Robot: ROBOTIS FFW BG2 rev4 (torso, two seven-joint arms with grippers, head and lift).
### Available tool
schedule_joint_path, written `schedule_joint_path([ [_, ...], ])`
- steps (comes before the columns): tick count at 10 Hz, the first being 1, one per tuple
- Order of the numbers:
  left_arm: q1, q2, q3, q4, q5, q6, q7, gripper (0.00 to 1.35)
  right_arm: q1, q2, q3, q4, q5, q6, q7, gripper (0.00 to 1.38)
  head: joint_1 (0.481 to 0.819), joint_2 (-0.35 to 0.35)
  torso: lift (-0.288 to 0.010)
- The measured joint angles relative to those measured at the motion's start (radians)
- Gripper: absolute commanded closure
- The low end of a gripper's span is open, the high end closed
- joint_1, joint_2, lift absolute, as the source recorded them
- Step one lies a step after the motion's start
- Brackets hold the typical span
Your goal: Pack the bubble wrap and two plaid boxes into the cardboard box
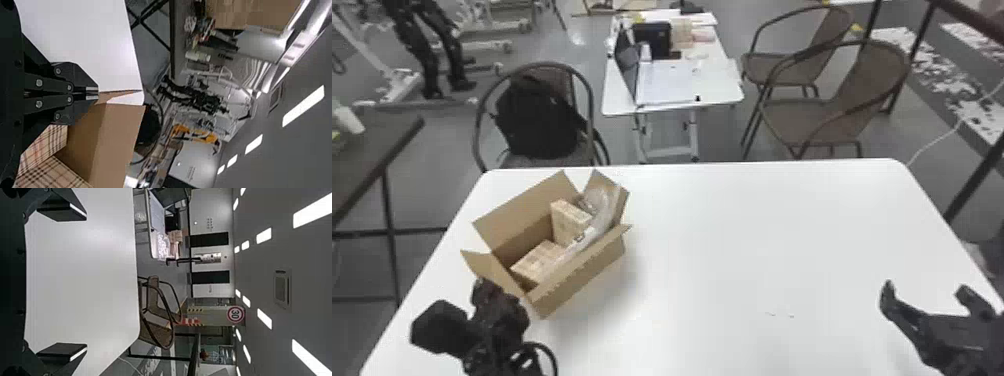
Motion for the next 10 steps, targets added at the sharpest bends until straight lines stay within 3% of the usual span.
schedule_joint_path([
  [1, -0.013, 0.0, -0.046, 0.042, 0.006, -0.114, 0.124, 1.22, 0.0, 0.0, 0.001, -0.001, 0.0, 0.004, 0.003, 0.13, 0.695, 0.149, -0.039],
  [4, -0.049, 0.0, -0.145, 0.128, 0.048, -0.321, 0.383, 1.22, -0.002, 0.0, 0.006, -0.002, 0.004, 0.009, 0.008, 0.13, 0.695, 0.159, -0.039],
  [5, -0.067, 0.0, -0.162, 0.176, 0.032, -0.408, 0.447, 1.22, -0.003, 0.0, 0.008, -0.002, 0.006, 0.014, 0.013, 0.13, 0.695, 0.168, -0.039],
  [7, -0.098, 0.0, -0.165, 0.23, 0.006, -0.487, 0.485, 1.2, -0.005, 0.0, 0.009, -0.002, 0.01, 0.022, 0.02, 0.13, 0.695, 0.179, -0.039],
  [8, -0.105, 0.0, -0.167, 0.235, 0.003, -0.494, 0.485, 0.82, -0.006, 0.0, 0.01, -0.002, 0.012, 0.025, 0.022, 0.13, 0.695, 0.18, -0.039],
  [10, -0.103, 0.008, -0.17, 0.235, -0.055, -0.51, 0.426, 0.35, -0.006, 0.0, 0.01, -0.005, 0.015, 0.027, 0.026, 0.13, 0.695, 0.174, -0.039],
])
